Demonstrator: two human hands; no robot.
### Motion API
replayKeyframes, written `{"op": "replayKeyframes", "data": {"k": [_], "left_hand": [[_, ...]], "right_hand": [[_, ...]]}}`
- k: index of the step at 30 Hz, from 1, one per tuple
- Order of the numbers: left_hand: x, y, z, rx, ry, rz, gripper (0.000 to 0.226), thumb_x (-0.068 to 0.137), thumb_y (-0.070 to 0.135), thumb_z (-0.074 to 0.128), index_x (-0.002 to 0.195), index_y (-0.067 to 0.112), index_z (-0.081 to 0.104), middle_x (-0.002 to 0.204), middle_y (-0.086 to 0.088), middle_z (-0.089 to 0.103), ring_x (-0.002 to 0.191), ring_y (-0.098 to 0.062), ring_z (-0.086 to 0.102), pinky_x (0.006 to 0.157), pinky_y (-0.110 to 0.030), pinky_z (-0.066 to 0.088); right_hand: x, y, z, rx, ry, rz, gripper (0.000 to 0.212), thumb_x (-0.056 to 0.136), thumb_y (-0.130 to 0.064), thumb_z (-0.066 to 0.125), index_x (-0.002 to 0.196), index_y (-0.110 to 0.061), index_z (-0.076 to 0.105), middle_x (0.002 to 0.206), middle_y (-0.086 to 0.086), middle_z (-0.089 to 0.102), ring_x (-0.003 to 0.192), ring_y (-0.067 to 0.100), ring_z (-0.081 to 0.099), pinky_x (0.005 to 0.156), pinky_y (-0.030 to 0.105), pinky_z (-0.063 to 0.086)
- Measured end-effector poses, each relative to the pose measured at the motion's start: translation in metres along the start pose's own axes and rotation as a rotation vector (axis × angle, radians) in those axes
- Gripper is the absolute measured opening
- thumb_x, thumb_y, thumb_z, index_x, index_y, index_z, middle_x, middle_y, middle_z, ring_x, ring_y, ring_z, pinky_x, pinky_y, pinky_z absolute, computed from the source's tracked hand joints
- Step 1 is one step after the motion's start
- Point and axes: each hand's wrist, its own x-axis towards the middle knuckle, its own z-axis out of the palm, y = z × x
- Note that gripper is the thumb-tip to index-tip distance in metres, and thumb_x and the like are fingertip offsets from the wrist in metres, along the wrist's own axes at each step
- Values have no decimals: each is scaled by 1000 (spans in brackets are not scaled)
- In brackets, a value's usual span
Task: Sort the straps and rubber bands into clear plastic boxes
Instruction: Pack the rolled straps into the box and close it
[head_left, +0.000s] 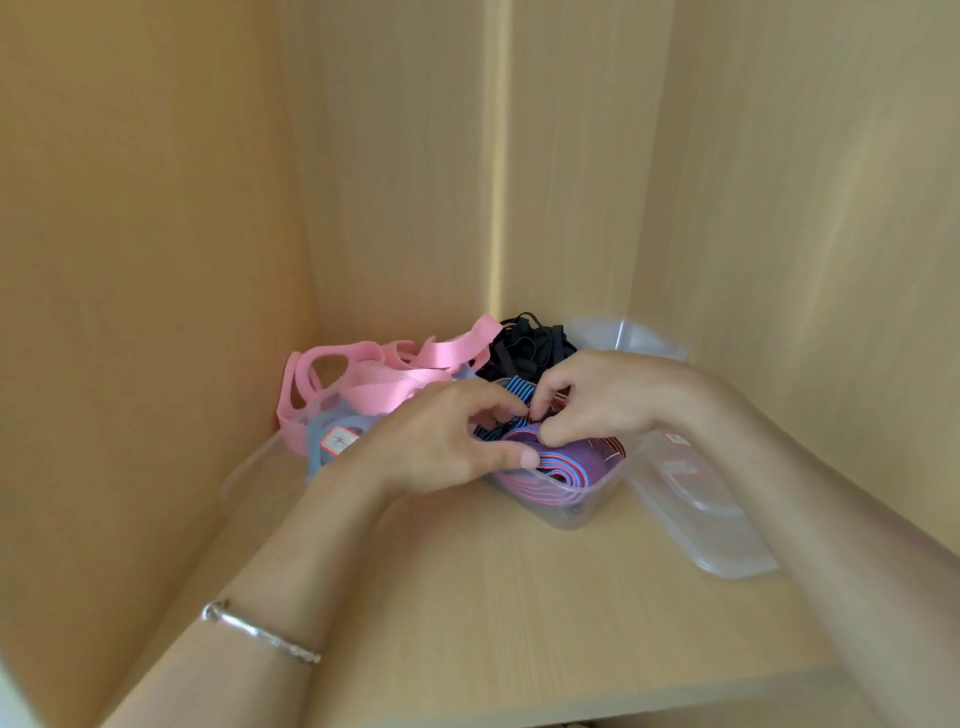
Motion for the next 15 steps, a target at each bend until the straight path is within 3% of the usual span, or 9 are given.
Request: {"op": "replayKeyframes", "data": {"k": [3,7,11,13,15], "left_hand": [[-2,-3,-5,112,-50,-48,58,64,50,83,114,34,59,106,17,60,96,-3,56,86,-25,47],[4,7,2,346,17,-98,49,69,54,76,105,29,56,92,7,61,85,-13,55,72,-33,46],[9,21,13,460,107,-125,47,69,60,72,91,26,47,83,6,57,82,-18,52,61,-31,29],[11,23,18,485,136,-145,51,68,63,71,89,25,44,84,4,57,85,-21,55,62,-31,31],[12,24,24,503,167,-151,54,68,65,69,92,23,44,88,1,60,88,-24,57,67,-32,39]], "right_hand": [[3,3,3,47,58,-17,17,78,-31,65,93,-29,71,74,-17,60,68,0,54,56,19,40],[12,11,4,169,105,-54,15,77,-23,66,91,-22,71,52,-19,54,48,-3,47,44,10,34],[18,21,0,304,88,-64,16,80,-13,67,95,-17,65,73,-7,61,61,10,55,56,21,43],[21,27,-1,335,76,-78,16,80,-11,67,94,-17,65,76,-2,63,64,13,56,62,28,44],[22,32,-2,325,76,-105,17,79,-9,66,94,-18,67,71,-6,62,60,8,54,61,24,42]]}}
